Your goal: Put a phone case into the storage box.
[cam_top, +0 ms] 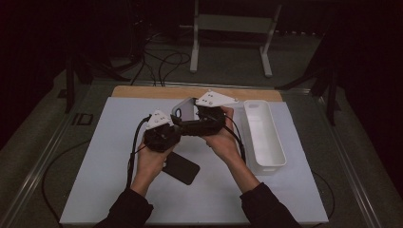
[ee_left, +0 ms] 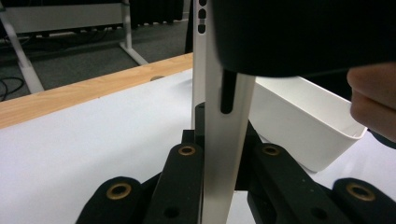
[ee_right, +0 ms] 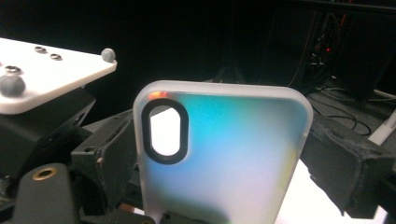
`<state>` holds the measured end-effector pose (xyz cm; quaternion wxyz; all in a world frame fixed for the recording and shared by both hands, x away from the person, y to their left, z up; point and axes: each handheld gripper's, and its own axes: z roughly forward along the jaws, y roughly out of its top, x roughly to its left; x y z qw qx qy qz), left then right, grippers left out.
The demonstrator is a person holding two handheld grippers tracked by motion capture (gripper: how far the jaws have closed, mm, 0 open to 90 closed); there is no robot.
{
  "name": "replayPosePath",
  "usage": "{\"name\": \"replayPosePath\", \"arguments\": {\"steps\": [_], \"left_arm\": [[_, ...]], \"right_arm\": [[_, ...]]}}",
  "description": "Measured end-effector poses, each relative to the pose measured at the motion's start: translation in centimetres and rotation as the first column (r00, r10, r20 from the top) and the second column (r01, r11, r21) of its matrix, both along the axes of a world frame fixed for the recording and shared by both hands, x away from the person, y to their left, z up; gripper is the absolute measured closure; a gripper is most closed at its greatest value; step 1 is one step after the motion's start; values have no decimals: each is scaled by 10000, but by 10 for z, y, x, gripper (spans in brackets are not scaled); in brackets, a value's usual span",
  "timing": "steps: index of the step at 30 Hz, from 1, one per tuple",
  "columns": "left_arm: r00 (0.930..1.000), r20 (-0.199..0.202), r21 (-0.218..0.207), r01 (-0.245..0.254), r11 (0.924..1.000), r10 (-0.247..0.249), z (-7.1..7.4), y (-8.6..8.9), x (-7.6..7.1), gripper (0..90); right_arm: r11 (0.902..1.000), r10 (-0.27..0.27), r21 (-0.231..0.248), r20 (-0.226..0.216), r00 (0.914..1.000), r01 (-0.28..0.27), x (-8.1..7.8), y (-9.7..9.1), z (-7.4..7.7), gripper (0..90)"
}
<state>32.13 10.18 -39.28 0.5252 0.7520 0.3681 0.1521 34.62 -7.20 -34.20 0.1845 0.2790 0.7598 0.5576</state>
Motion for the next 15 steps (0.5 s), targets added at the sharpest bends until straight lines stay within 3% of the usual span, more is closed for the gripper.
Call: {"name": "replayPosePath", "arguments": {"steps": [15], "left_arm": [[9998, 56, -7, 184, 9998, -184, -2, -6, -2, 859]], "right_arm": [[9996, -257, 144, 38, 9997, 257, -1, 0, -3, 165]]}}
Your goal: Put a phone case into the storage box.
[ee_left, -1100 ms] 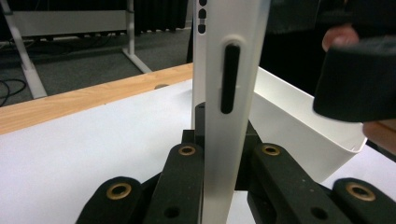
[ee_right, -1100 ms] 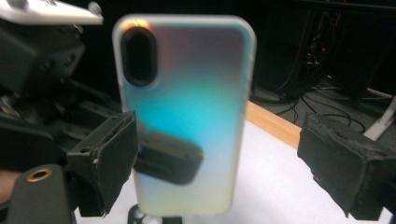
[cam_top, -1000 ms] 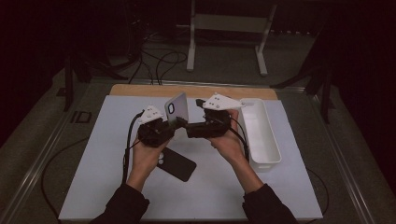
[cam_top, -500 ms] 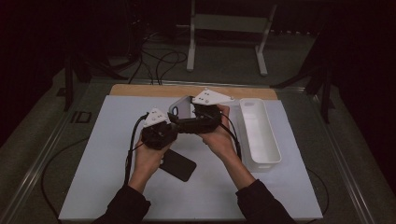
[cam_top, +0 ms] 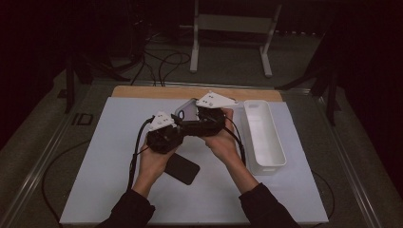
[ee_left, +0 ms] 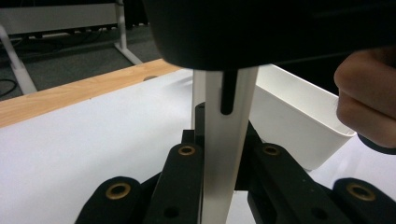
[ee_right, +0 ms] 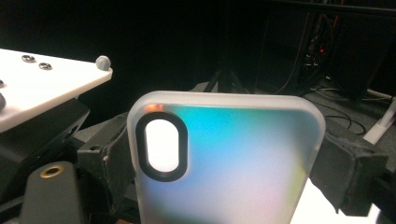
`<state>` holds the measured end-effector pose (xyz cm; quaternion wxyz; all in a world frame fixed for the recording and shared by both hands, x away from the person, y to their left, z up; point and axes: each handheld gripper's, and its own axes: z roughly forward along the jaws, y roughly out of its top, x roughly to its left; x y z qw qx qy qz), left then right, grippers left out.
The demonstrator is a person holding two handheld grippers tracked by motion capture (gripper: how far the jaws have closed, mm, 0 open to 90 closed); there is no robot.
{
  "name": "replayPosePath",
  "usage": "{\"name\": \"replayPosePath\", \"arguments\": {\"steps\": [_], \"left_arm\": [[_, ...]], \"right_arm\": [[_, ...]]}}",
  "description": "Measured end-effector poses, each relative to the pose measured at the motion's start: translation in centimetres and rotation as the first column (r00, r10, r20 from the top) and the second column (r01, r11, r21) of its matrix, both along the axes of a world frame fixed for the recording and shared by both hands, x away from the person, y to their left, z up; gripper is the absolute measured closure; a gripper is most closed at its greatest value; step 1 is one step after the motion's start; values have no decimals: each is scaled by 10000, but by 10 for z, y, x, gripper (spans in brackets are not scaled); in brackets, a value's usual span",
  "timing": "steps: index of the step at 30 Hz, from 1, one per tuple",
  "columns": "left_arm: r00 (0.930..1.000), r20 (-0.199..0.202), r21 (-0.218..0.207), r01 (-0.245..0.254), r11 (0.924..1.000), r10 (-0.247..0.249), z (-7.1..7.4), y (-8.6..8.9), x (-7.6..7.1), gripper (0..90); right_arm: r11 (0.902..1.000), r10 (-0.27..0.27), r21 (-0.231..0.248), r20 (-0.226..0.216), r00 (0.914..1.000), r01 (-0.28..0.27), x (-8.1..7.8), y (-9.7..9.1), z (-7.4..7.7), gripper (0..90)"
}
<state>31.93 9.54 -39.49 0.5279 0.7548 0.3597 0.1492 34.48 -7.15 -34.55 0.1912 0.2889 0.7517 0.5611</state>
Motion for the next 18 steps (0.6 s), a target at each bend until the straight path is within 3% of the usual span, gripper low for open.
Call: {"name": "replayPosePath", "arguments": {"steps": [5, 7, 11, 18], "left_arm": [[10000, 38, 39, -56, 10000, 56, 0, 0, 0, 855], [9999, 72, 97, -102, 9999, 101, -1, 1, 0, 803], [9989, 110, 389, -466, 9982, 462, -2, 2, -1, 546], [9950, 417, 368, -924, 9950, 909, -5, 7, -4, 169]], "right_arm": [[10000, -15, -20, 108, 9999, 15, -1, 0, -1, 166], [10000, -13, -36, 129, 9999, 13, -1, 0, -1, 167], [10000, -50, 5, 144, 9999, 50, -1, -1, -1, 167], [9999, -158, 9, 132, 9998, 158, 0, -4, -1, 167]]}}
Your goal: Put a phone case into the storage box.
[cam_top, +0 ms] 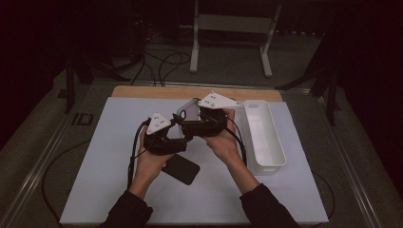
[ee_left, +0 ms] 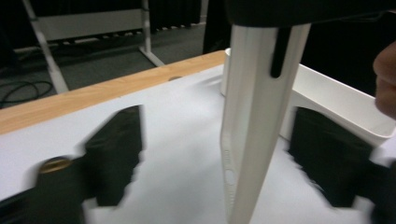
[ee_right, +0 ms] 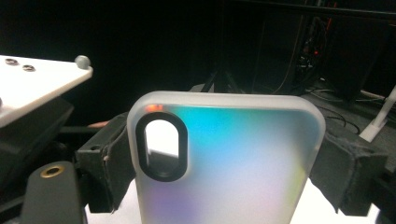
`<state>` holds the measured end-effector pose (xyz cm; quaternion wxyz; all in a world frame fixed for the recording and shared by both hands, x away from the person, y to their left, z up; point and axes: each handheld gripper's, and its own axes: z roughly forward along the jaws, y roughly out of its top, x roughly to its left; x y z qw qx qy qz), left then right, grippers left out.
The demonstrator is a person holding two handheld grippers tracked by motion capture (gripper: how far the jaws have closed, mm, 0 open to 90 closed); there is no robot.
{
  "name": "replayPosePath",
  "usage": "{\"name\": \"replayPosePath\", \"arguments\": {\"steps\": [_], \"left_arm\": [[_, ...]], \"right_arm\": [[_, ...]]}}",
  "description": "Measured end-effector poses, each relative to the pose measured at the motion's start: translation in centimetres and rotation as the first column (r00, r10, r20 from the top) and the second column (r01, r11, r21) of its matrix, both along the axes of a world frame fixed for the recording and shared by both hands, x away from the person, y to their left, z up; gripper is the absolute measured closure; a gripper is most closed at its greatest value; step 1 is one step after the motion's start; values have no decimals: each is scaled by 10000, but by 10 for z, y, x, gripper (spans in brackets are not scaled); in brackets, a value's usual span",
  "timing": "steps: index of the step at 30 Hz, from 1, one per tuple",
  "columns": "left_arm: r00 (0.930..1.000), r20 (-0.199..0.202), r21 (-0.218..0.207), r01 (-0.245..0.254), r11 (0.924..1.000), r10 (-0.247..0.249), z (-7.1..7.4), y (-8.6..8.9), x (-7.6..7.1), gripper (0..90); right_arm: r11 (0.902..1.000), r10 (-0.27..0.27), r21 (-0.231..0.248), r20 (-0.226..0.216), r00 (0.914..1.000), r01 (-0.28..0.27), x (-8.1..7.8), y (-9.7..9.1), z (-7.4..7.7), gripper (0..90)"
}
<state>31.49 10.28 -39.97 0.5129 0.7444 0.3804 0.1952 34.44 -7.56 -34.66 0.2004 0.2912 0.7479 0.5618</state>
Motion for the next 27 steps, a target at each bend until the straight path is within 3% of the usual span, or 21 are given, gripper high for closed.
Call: {"name": "replayPosePath", "arguments": {"steps": [3, 7, 17, 20, 27], "left_arm": [[9999, 102, 188, -64, 9998, 62, -1, 3, -2, 49], [9990, 426, 261, 119, 9996, -130, -2, 10, -8, 6], [9925, 1203, 623, -310, 9976, 233, -5, 35, -28, 1], [9898, 1374, 479, -451, 9978, 382, -9, 45, -35, 1], [9875, 1417, 454, -760, 9961, 689, -20, 64, -46, 0]], "right_arm": [[10000, -49, 1, -15, 10000, 49, 0, -1, 0, 166], [10000, -63, -8, -16, 10000, 63, 1, -3, -1, 166], [9999, -130, -84, 0, 9999, 130, 0, -6, -1, 166], [9998, -172, -82, -43, 9998, 171, 1, -8, -2, 166], [9996, -270, -125, -71, 9996, 269, 2, -13, -4, 166]]}}
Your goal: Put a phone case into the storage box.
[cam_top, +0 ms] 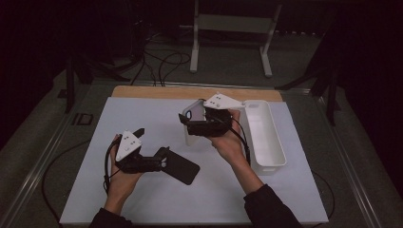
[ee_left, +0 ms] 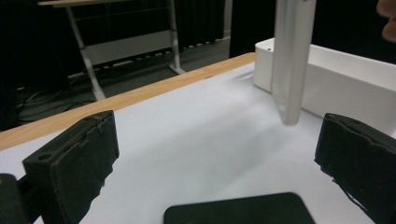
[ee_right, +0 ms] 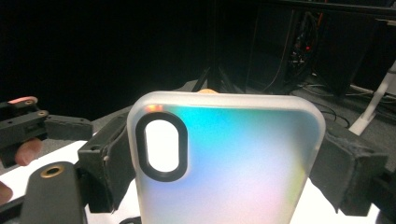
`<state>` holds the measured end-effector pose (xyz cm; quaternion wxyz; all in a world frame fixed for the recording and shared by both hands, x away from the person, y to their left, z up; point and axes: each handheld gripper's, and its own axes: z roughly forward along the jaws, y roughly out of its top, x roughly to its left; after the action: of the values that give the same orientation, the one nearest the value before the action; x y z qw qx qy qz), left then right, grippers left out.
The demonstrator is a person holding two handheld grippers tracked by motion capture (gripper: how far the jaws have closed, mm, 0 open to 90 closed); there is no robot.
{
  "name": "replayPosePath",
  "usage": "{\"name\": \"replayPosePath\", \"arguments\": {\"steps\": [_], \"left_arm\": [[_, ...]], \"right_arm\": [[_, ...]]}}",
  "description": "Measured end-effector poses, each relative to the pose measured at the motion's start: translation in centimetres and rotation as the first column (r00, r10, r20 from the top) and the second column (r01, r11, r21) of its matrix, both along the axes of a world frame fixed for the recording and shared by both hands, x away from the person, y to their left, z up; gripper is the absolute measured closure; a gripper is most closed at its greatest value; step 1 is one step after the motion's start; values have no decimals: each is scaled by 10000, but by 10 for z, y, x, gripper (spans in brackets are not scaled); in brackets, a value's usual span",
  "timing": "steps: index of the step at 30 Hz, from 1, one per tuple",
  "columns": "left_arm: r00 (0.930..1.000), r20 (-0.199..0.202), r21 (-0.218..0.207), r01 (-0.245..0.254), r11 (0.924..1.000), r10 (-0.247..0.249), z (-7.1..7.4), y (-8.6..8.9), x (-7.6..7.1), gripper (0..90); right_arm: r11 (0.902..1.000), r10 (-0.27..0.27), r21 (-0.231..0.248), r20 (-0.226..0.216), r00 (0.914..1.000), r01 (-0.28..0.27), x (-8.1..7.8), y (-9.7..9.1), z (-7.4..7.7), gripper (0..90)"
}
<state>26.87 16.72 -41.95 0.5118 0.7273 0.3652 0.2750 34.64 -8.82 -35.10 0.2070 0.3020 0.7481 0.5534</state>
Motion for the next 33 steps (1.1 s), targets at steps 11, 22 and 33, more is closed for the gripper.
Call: {"name": "replayPosePath", "arguments": {"steps": [11, 22, 33], "left_arm": [[9999, 81, 20, -102, 9999, 101, -25, 28, -20, 0], [9993, -41, 159, -380, 9992, 380, -50, 54, -40, 0], [9972, 51, -32, -752, 9972, 752, -61, 75, -45, 0]], "right_arm": [[9998, -186, -29, 59, 9998, 187, 1, -9, 1, 166], [9993, -359, -44, 56, 9993, 359, 1, -13, 1, 166], [9985, -543, -59, 18, 9985, 543, 3, -16, -2, 167]]}}
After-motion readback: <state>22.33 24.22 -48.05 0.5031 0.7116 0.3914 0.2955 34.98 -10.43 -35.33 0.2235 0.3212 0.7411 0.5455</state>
